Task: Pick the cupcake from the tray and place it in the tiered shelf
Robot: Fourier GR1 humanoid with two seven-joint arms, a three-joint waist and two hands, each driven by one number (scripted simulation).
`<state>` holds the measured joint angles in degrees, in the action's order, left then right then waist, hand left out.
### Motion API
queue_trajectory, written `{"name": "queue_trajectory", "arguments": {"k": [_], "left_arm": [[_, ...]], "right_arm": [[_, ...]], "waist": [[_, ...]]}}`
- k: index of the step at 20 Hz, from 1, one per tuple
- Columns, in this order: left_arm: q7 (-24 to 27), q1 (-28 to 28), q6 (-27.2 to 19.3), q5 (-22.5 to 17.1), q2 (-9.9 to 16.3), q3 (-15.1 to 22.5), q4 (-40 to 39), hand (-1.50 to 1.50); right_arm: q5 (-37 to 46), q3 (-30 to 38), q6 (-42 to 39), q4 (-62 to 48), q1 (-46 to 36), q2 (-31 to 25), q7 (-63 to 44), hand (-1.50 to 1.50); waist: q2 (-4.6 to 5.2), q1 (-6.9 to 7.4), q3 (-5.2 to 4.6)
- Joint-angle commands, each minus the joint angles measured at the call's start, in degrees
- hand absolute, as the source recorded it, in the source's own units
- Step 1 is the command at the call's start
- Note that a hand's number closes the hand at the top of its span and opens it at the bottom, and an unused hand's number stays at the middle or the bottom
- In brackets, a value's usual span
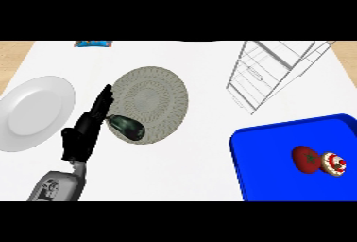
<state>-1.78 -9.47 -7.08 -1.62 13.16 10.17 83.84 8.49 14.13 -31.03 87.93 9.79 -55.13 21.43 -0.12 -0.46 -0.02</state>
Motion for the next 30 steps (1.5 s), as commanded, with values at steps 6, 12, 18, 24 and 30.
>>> {"name": "queue_trajectory", "arguments": {"k": [6, 12, 18, 24, 30], "left_arm": [[-1.0, 1.7, 2.8, 2.4, -0.8, -1.7, 2.6, 0.00], [0.5, -1.7, 3.8, 3.5, -2.6, -4.1, -2.2, 0.00], [0.8, 1.5, 2.2, 6.4, -6.0, -2.3, 0.0, 0.00], [4.0, -3.5, 4.3, 6.1, -6.0, -5.7, -8.2, 0.00], [3.3, 0.1, 6.3, 6.1, -5.0, -7.1, -4.1, 0.00]], "right_arm": [[6.2, 2.3, -4.1, 4.3, -1.1, 7.5, -4.1, -1.50], [11.0, 3.2, -5.5, 2.1, -4.1, 10.9, -4.7, -1.50], [15.0, 3.7, -6.5, 3.8, -4.5, 13.7, -6.0, -1.50], [19.1, 3.5, -8.0, 1.7, -6.2, 14.2, -5.1, -1.50], [25.2, 1.3, -4.0, 4.6, -3.9, 20.8, -5.1, -1.50]], "waist": [[0.06, 0.41, 0.01], [0.13, 0.37, 0.02], [0.08, 0.39, 0.02], [0.17, 0.23, 0.00], [0.09, 0.27, 0.01]]}}
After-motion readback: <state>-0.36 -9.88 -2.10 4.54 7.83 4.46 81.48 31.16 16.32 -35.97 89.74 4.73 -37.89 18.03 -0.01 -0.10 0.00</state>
